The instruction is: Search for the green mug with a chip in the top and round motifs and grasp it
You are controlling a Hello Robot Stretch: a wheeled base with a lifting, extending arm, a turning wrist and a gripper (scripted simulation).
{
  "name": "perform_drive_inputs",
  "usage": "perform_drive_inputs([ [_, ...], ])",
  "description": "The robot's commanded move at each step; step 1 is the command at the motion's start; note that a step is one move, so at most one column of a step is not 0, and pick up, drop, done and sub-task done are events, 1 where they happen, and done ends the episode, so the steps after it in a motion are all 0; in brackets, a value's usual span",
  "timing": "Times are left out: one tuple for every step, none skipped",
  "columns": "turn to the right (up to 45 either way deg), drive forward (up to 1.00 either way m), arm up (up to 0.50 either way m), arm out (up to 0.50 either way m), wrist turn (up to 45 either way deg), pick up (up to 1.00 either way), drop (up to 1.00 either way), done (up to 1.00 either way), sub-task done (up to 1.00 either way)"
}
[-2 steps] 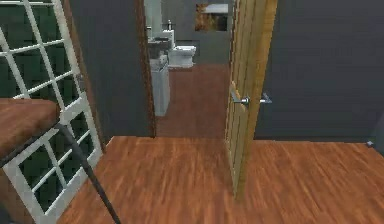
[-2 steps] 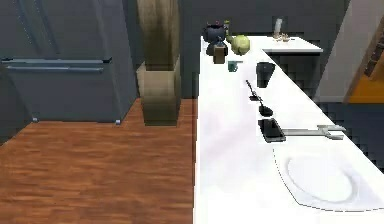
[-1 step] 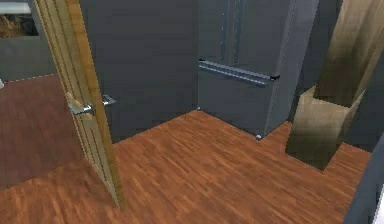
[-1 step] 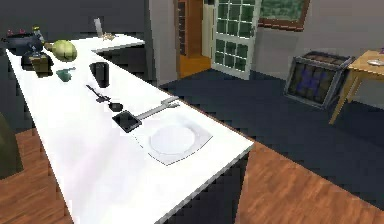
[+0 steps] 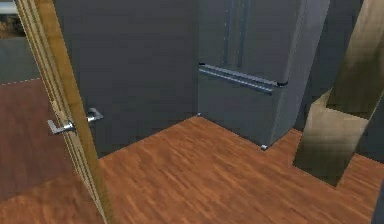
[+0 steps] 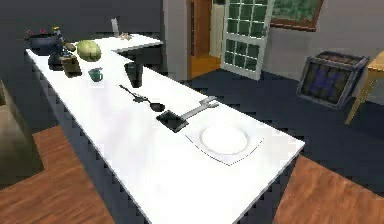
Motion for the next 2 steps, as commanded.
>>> perform_drive_inputs([
  [45.0,0.0,0.0,0.0,0.0,0.0,0.0,0.0,0.0],
  [0.0,1.0,0.0,0.0,0.0,0.0,0.0,0.0,0.0],
])
